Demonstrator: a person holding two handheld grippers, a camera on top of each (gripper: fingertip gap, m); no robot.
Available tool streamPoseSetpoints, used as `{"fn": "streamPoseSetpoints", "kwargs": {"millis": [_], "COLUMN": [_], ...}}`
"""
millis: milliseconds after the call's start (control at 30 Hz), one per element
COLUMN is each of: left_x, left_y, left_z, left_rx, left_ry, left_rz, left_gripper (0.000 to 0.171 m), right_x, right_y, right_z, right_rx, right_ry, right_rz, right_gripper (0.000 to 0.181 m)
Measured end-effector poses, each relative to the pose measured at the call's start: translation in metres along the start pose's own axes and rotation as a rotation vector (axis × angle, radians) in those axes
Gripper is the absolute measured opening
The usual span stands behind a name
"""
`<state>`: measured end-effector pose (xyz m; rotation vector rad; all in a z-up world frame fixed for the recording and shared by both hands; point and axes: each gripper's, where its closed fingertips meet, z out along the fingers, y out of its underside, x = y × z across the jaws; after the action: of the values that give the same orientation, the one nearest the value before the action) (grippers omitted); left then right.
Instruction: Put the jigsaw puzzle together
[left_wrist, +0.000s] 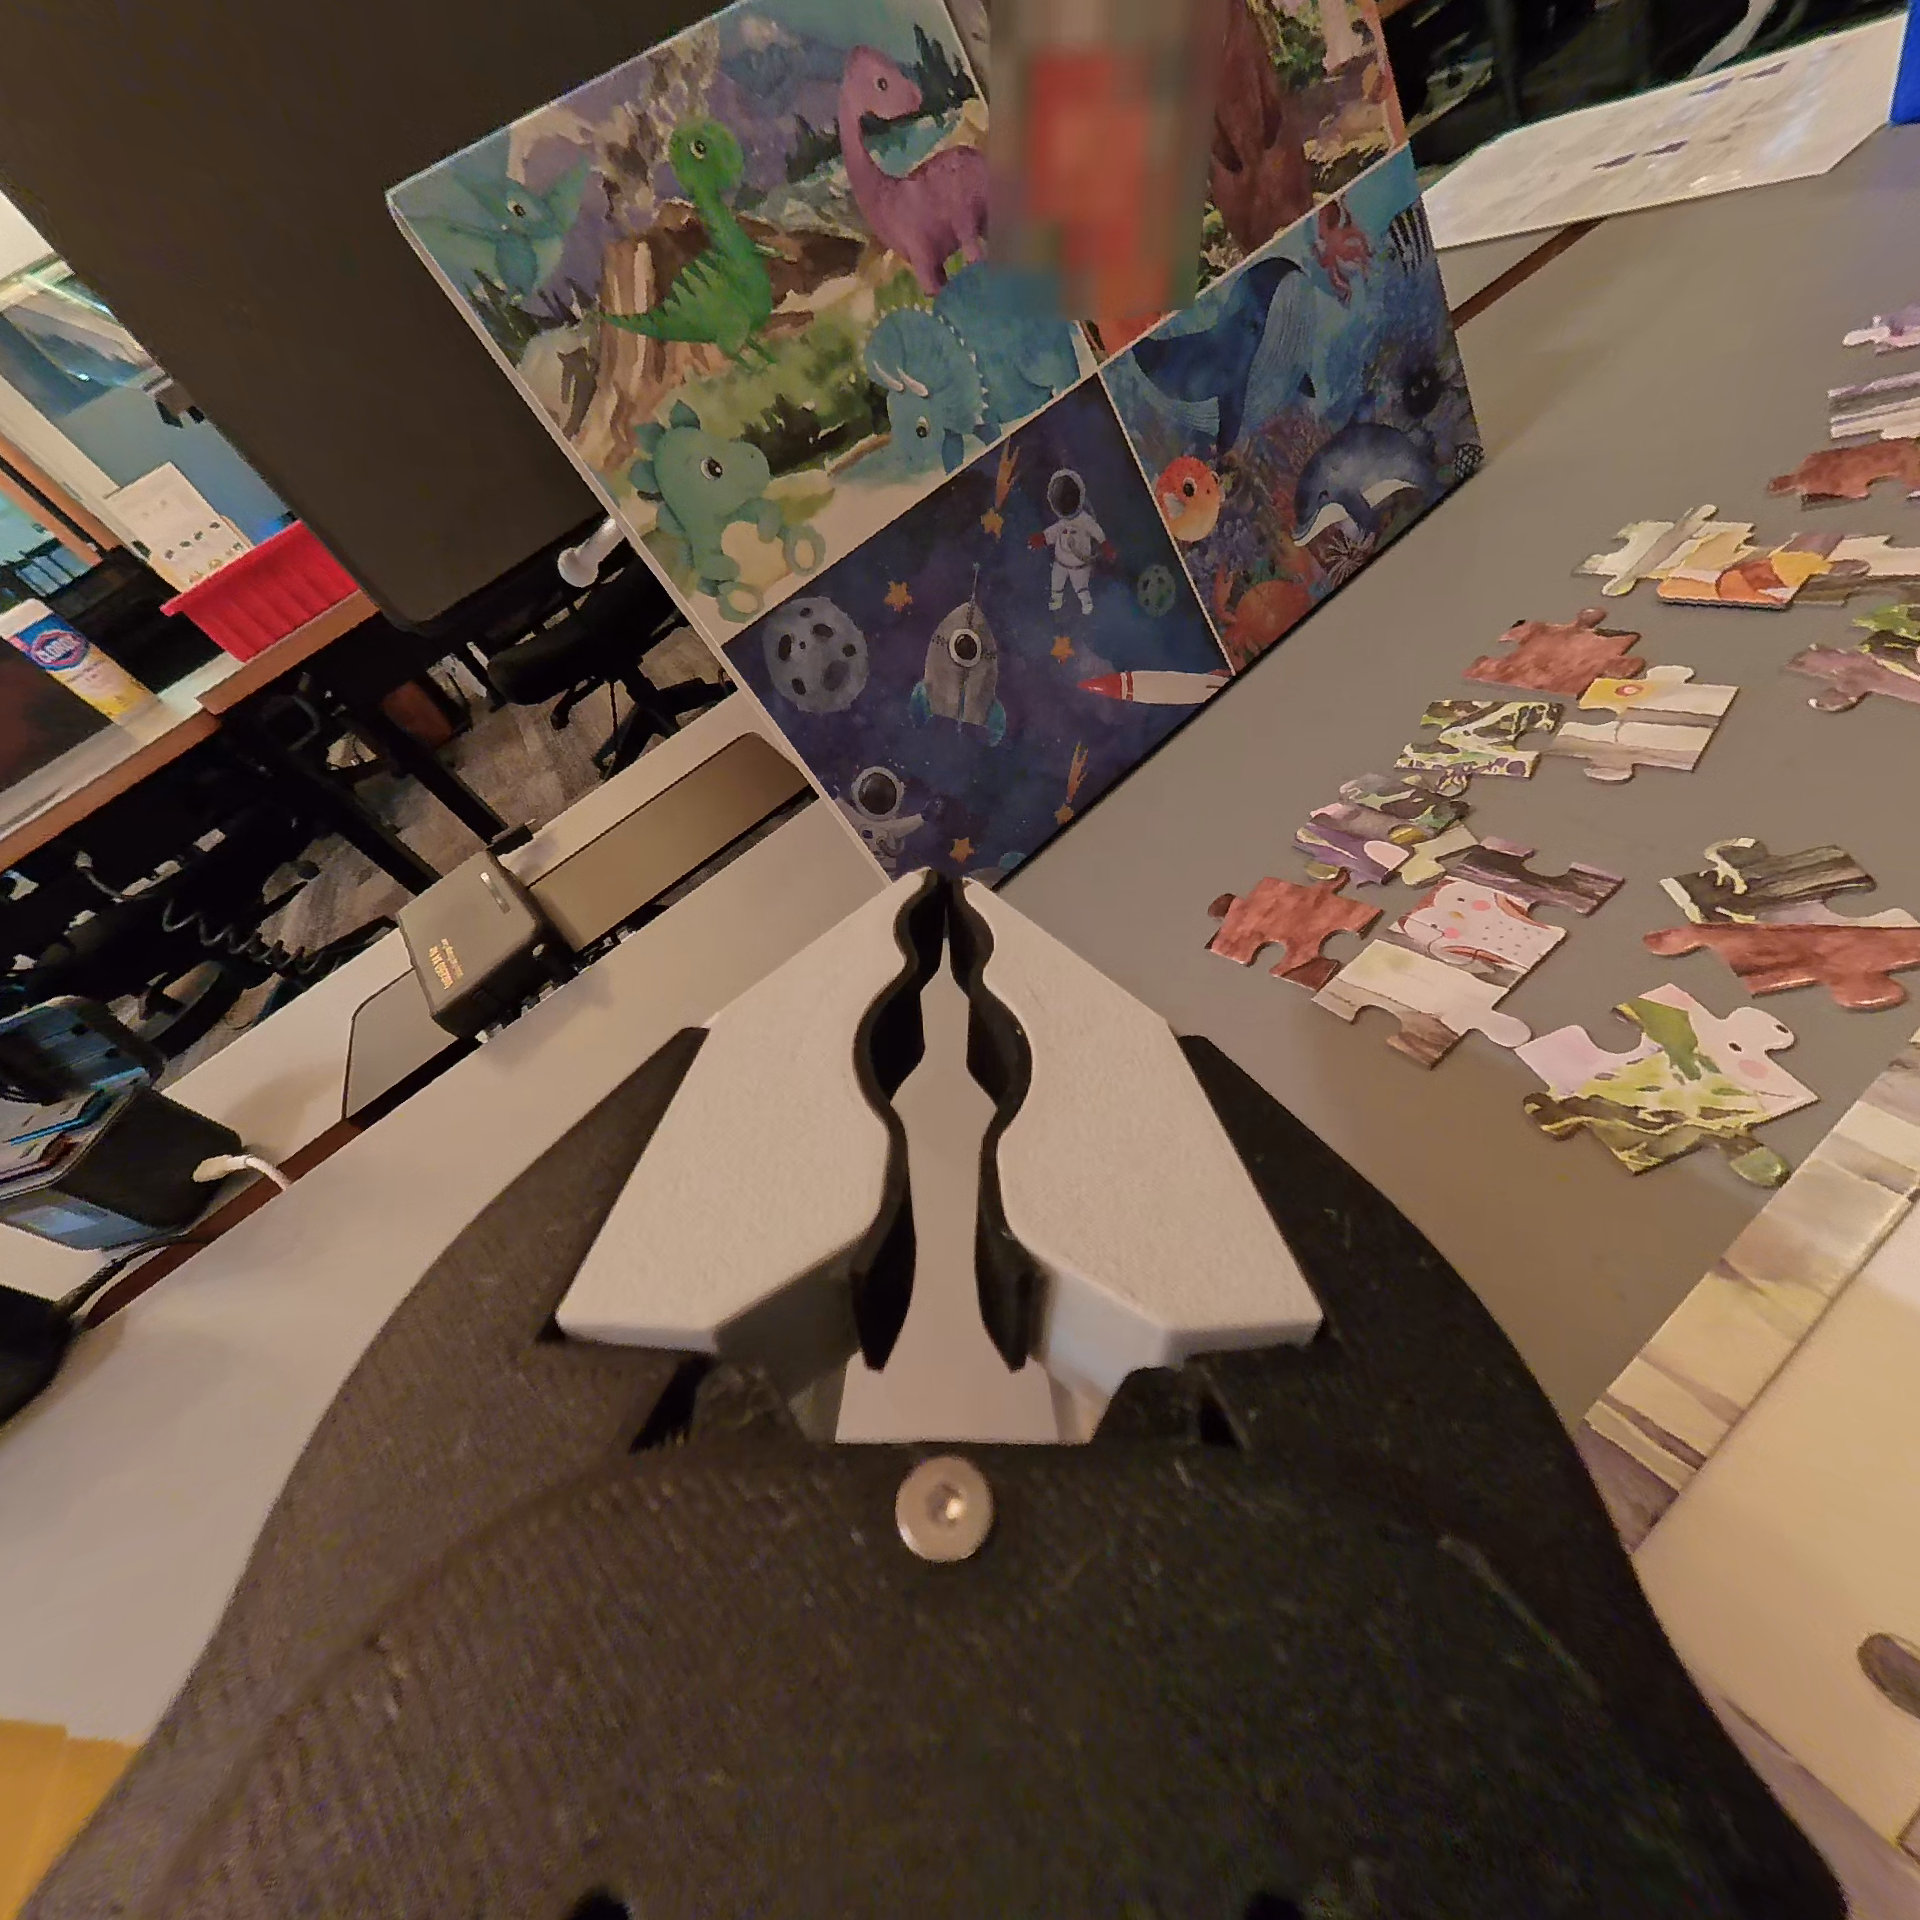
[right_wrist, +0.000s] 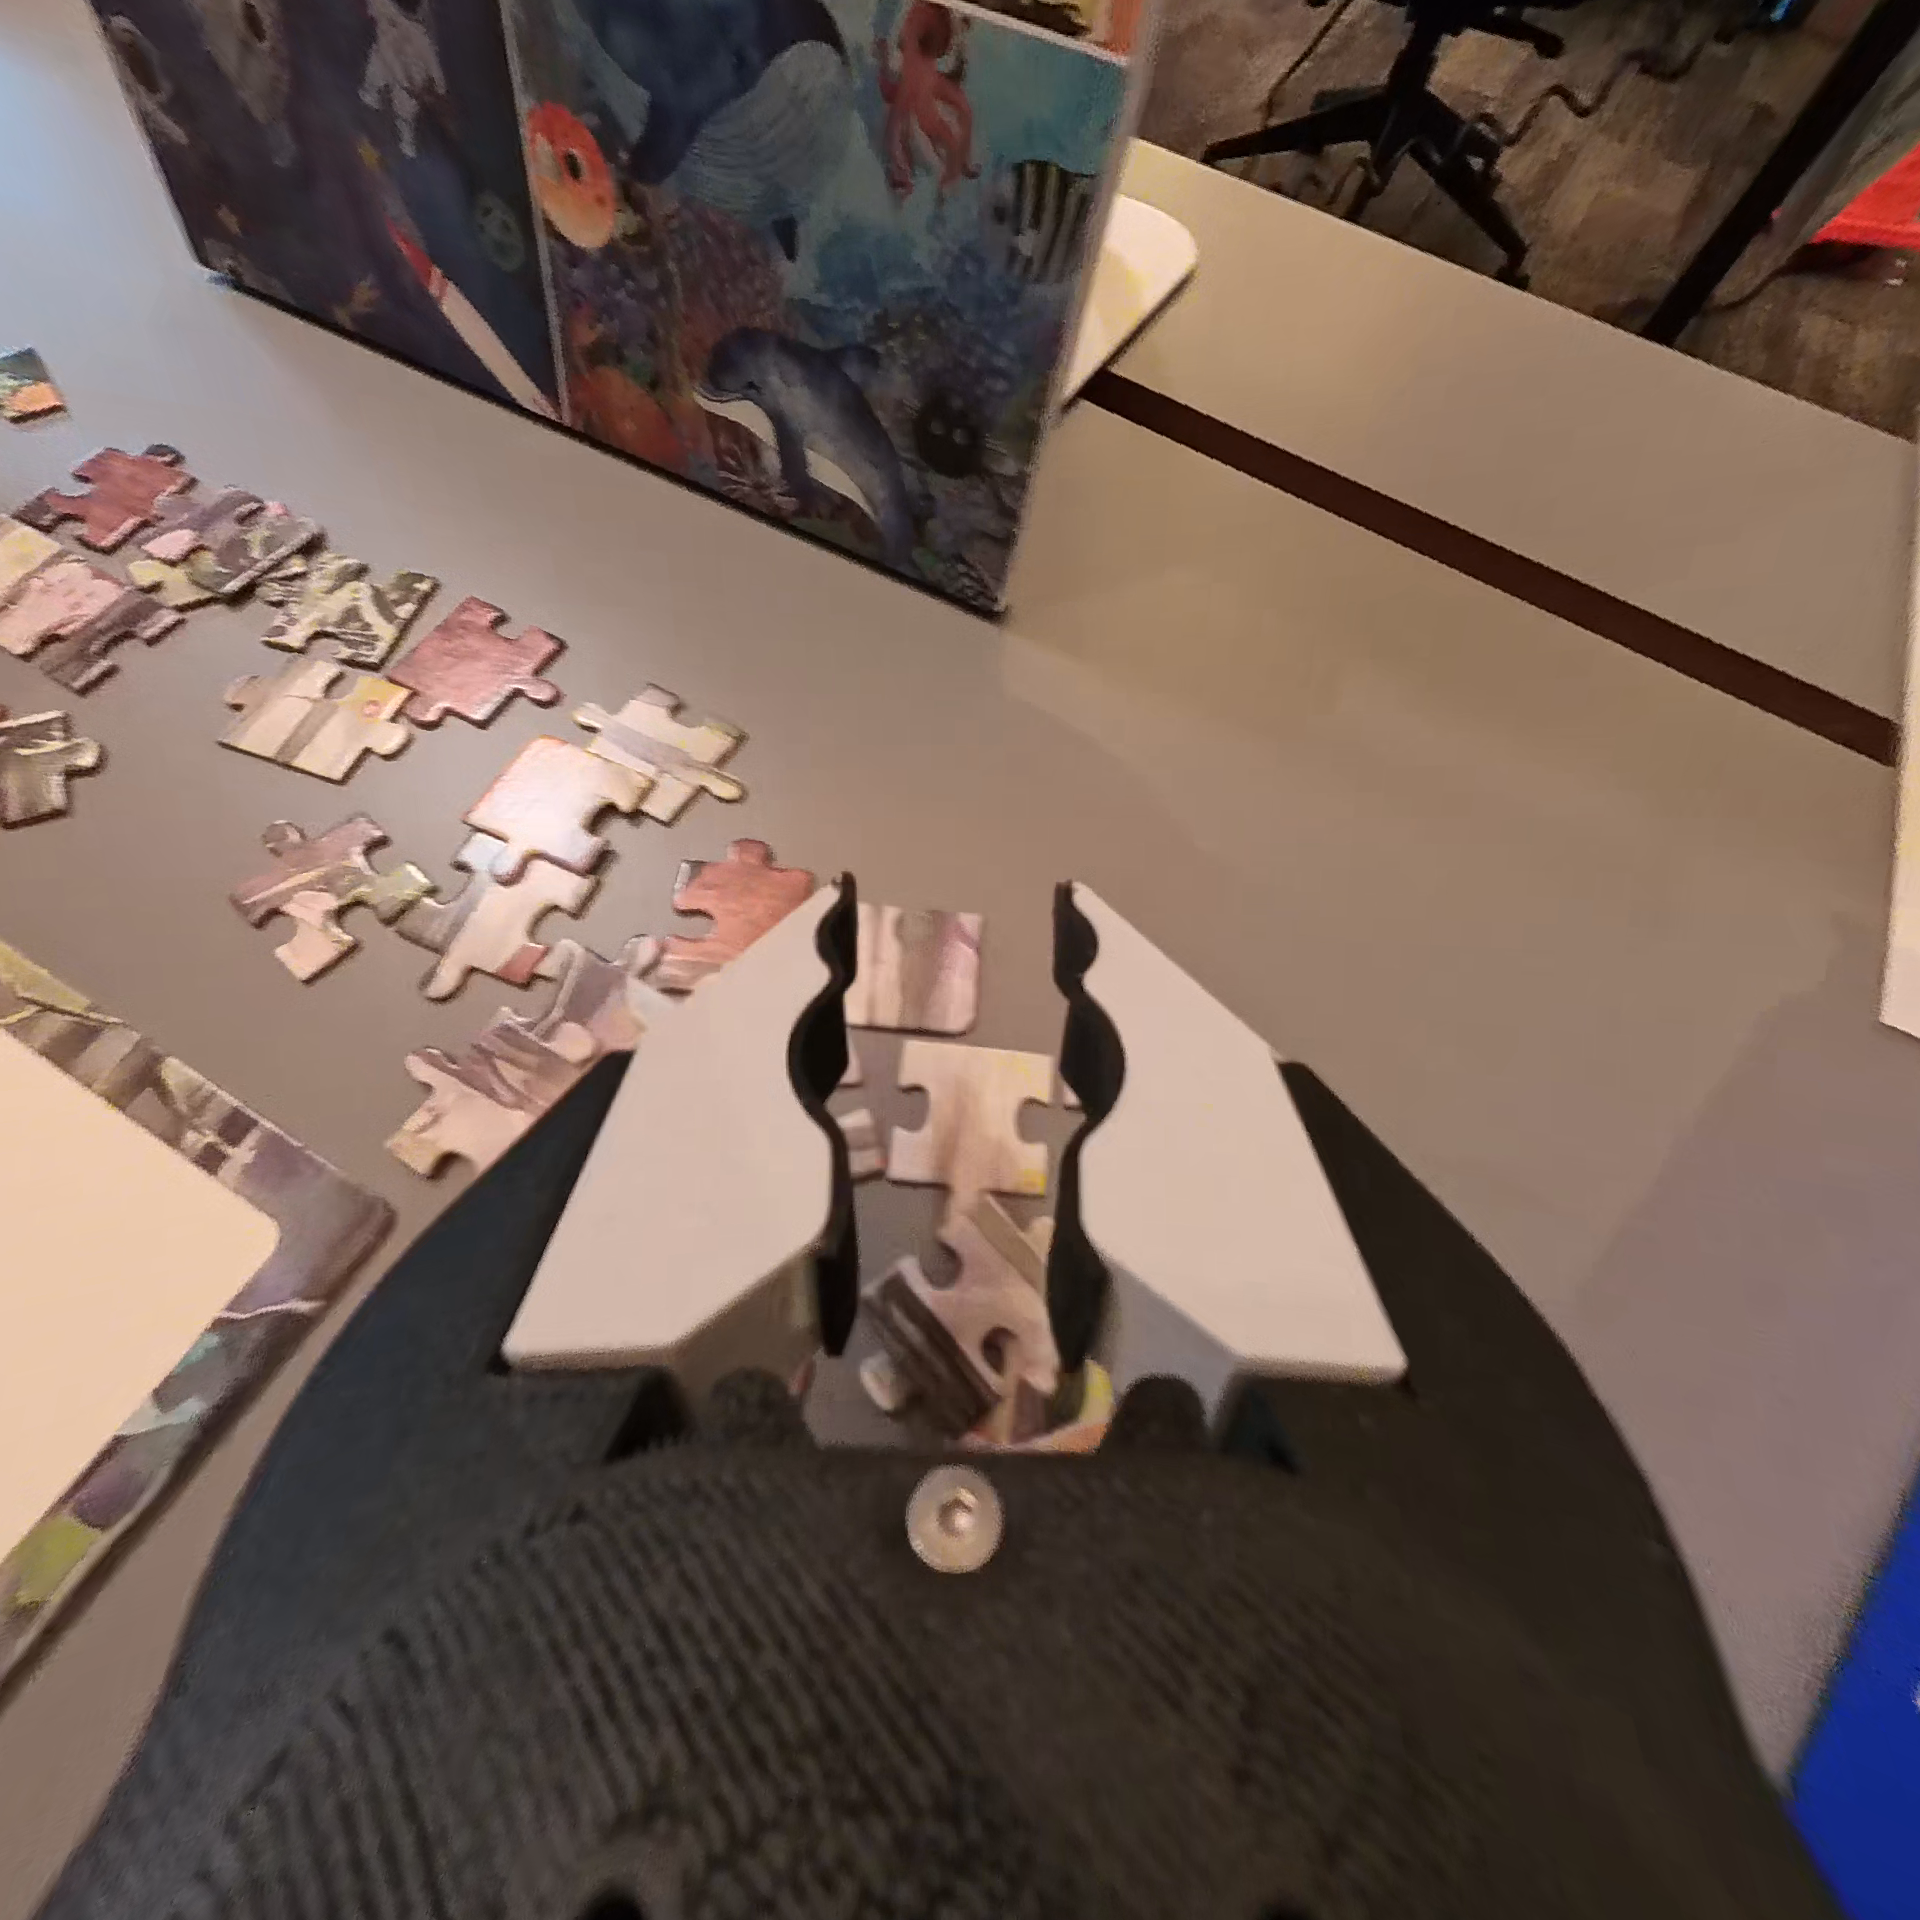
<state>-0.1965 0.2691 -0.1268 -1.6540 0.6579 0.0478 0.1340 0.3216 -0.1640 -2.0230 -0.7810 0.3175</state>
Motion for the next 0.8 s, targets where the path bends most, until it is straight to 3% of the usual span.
{"fn": "streamPoseSetpoints", "kwargs": {"millis": [233,333,467,800], "left_x": [0.002,0.003,0.006,0.005], "left_y": [0.004,0.005,0.004,0.005], "left_z": [0.002,0.002,0.002,0.002], "left_rx": [-0.009,-0.011,-0.008,-0.01], "left_ry": [0.006,0.01,0.015,0.009], "left_rz": [-0.011,-0.011,-0.006,-0.001], "left_gripper": [0.0,0.0,0.0,0.0], "right_x": [-0.076,-0.097,-0.103,-0.101], "right_y": [-0.015,-0.009,0.001,0.003], "right_z": [0.018,0.032,0.049,0.052], "right_rx": [-0.023,-0.093,-0.163,-0.156], "right_ry": [-0.2,-0.206,-0.2,-0.189], "right_rz": [-0.023,-0.083,-0.068,-0.09], "right_gripper": [0.049,0.052,0.053,0.039]}}
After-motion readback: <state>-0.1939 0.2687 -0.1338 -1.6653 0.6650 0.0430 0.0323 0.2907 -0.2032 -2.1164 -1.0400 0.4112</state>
